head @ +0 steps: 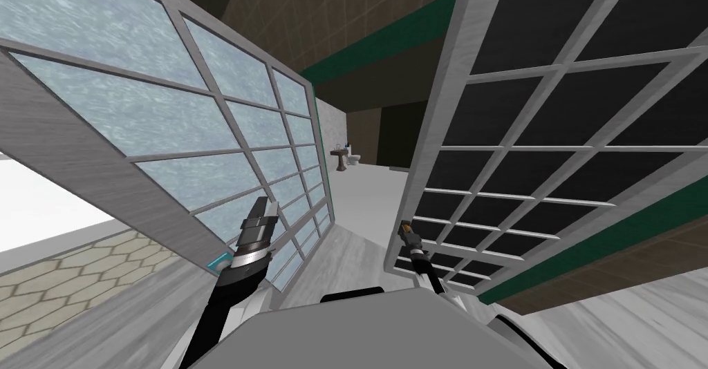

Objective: Pull the door open

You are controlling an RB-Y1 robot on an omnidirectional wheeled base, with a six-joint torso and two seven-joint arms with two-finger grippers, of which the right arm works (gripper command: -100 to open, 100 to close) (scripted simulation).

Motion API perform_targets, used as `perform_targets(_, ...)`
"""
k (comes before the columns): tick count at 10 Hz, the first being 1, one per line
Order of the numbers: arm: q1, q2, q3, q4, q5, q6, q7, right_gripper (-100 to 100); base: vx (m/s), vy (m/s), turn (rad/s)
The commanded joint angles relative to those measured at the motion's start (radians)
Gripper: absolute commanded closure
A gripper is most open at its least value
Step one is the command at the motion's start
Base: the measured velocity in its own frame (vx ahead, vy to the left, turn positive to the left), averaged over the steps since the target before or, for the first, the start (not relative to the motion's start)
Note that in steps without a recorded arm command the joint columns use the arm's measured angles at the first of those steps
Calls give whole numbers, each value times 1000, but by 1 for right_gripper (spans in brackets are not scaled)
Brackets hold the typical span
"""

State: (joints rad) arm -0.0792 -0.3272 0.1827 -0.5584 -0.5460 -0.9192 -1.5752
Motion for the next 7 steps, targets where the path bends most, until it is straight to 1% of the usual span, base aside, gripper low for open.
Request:
perform_targets(1, 9, -12, 21, -9, 10, -4, -24, 100, -221, -31, 96)
perform_targets(4, 21, -36, 59, -19, 29, -12, -66, 100, -223, -23, 100)
perform_targets(5, 14, -31, 50, -5, 25, -12, -58, 100, -111, -11, 22)
perform_targets(6, 24, -44, 76, -7, 39, -25, -85, 100, -166, -44, 70)
perform_targets(7, 29, -52, 89, -10, 46, -32, -98, 100, -226, -81, 103)
